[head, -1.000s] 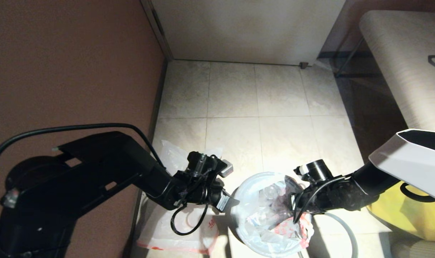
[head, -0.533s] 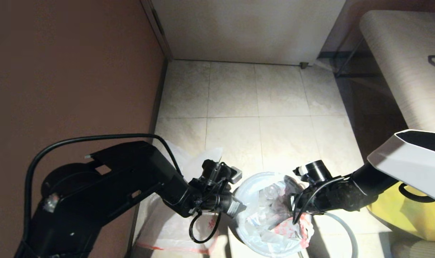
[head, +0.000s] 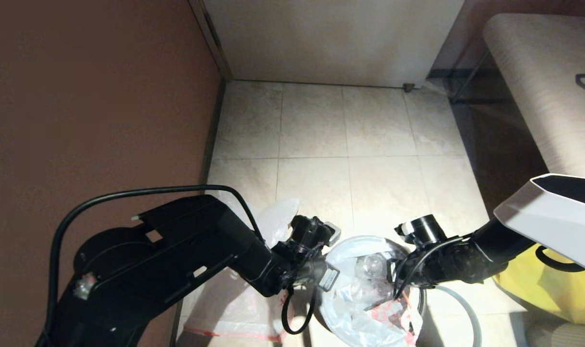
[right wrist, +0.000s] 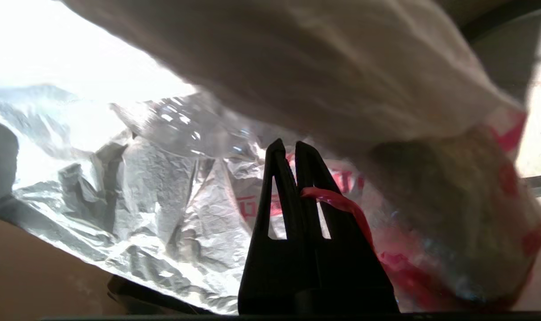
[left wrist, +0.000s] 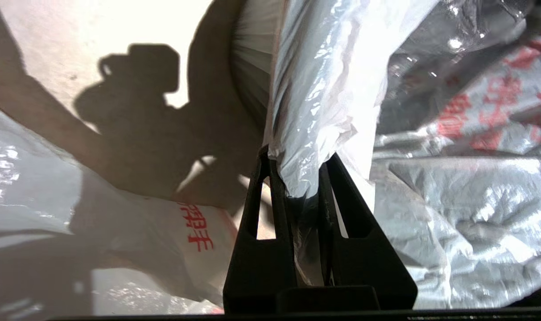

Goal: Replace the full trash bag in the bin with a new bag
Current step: Place the trash bag on the floor

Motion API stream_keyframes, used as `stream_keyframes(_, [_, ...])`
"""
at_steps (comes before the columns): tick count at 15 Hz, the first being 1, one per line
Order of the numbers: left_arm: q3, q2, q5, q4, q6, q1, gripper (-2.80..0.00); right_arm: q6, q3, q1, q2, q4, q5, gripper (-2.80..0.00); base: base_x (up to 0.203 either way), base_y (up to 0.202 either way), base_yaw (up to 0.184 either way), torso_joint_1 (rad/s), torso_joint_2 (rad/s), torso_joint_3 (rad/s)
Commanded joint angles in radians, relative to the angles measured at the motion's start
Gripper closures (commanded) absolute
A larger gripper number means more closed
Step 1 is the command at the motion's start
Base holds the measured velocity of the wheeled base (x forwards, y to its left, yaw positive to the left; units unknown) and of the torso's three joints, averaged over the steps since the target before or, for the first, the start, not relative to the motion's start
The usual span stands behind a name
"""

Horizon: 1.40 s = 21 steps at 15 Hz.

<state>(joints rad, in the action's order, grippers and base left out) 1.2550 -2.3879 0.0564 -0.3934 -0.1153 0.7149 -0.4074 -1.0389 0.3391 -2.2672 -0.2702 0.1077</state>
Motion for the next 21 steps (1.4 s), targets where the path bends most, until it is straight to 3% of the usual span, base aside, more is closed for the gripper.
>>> stream_keyframes(1, [0.013,-0.017,0.007,-0.002,-0.002,0.003,0.00,-0.002,0.000,0.000,0.000,-0.004,0.001,0.00,0.000,0.000,0.000,0.000,0.00,0.000])
stream_keyframes(8, [0.024,-0.062,0.044,-0.009,-0.006,0.039,0.00,-0.061,0.001,0.012,0.066,-0.004,0.084,0.00,0.000,0.000,0.000,0.000,0.00,0.000])
stream_keyframes(16, [0.031,-0.064,0.108,-0.056,-0.022,0.025,0.00,-0.091,0.051,0.010,0.198,0.000,0.175,0.00,0.000,0.000,0.000,0.000,0.00,0.000])
stream_keyframes(19, [0.018,-0.060,0.135,-0.058,-0.021,0.016,0.00,-0.090,0.076,0.008,0.271,-0.004,0.263,0.00,0.000,0.000,0.000,0.000,0.00,0.000])
stream_keyframes(21, [0.015,-0.049,0.141,-0.058,-0.023,0.018,0.00,-0.088,0.099,0.008,0.331,-0.005,0.364,0.00,0.000,0.000,0.000,0.000,0.00,0.000])
